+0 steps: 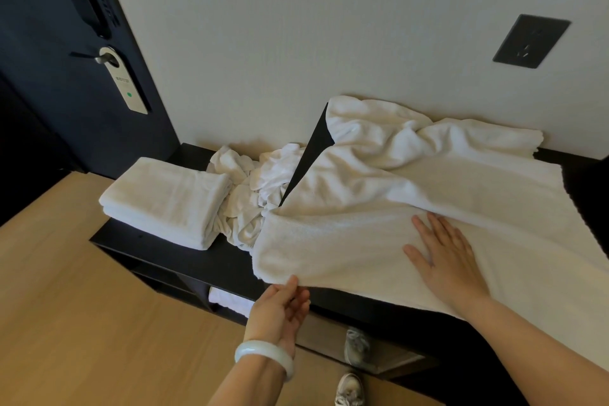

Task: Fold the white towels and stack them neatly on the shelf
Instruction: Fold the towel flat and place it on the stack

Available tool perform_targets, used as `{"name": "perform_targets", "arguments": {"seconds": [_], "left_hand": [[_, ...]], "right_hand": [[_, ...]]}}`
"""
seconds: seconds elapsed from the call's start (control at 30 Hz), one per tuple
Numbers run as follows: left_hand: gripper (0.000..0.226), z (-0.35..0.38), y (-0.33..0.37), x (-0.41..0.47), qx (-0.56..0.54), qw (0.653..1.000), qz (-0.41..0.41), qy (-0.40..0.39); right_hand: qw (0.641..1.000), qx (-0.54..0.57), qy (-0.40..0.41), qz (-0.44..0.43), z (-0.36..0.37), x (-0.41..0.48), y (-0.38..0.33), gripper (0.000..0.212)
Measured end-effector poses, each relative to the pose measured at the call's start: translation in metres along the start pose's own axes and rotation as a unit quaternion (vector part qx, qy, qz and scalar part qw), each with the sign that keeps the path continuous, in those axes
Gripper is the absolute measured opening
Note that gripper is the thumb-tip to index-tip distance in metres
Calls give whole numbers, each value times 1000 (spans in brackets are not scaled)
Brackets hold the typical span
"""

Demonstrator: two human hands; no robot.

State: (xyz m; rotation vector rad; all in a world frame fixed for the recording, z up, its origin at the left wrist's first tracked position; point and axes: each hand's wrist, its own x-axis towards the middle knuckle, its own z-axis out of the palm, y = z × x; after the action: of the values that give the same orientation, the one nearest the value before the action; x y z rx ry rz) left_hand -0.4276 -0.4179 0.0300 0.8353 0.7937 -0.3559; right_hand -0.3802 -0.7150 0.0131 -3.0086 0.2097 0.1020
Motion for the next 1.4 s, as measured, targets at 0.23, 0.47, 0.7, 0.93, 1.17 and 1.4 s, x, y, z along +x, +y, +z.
{"name": "perform_targets", "arguments": {"seconds": [0.23,0.47,0.7,0.93,1.17,1.4], "left_hand": [[8,2,-14,6,-4,1000,-25,6],[21,50,-50,-9,74,985,-108,-115],[17,80,-65,-10,158,970,-112,-148],[12,58,-38,-19,351,904,-71,-235],[53,46,81,42,648,648,393,70],[26,33,121,59,639,719,271,-9]], "right_hand": [[1000,3,-6,-1,-3,-1,-1,88],[1000,7,-7,3,-3,-1,-1,90],[1000,15,-10,-5,-3,-1,-1,89],[1000,-2,-4,-15,0,-5,0,89],[1000,-17,9,-11,4,-4,1,86],[1000,-9,18,-13,7,-4,4,82]]}}
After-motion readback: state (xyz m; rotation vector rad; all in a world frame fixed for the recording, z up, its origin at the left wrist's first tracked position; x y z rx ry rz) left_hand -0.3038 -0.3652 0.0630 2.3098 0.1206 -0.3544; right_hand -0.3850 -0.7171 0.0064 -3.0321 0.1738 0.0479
